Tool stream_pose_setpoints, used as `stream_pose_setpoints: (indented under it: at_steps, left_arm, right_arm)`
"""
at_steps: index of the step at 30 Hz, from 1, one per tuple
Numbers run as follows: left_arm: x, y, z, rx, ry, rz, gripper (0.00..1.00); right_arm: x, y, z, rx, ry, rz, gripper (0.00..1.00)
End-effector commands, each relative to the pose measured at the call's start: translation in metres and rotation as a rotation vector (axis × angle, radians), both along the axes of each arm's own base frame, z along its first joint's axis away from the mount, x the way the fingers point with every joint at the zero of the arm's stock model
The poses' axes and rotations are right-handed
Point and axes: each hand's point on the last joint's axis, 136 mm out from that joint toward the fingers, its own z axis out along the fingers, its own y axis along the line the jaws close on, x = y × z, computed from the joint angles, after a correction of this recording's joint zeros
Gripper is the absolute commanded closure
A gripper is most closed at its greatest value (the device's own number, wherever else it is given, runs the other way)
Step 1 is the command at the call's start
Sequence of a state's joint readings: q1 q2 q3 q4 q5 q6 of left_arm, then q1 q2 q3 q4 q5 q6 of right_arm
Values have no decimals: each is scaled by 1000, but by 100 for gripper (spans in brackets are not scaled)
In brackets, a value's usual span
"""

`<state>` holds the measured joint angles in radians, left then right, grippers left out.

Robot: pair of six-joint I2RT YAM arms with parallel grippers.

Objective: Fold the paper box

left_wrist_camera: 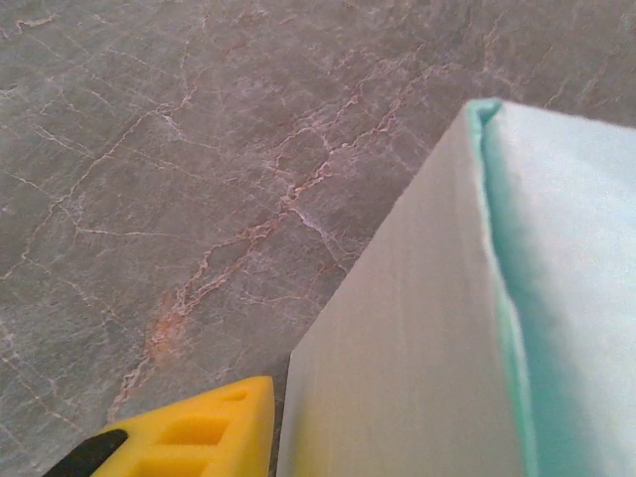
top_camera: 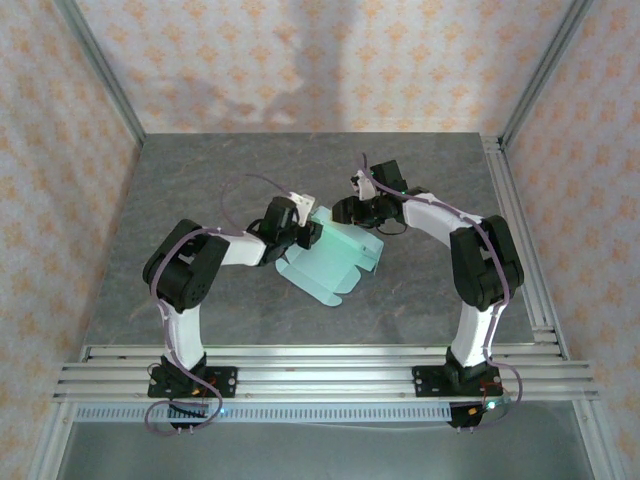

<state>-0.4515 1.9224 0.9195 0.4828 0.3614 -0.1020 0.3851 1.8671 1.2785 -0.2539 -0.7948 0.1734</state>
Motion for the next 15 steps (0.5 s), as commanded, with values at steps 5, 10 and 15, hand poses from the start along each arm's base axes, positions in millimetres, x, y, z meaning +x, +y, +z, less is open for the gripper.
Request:
stream_pose_setpoints:
  at_steps: [5, 10, 15]
  left_arm:
    - [8, -3, 11, -139, -62, 17, 70]
    - [9, 3, 11, -134, -70, 52, 71]
    - [9, 1, 11, -155, -70, 55, 75]
  right_arm:
    - [-11, -6, -22, -34, 80, -13, 48]
    - [-11, -8, -20, -36, 85, -20, 48]
    - [-12, -8, -23, -37, 105, -34, 48]
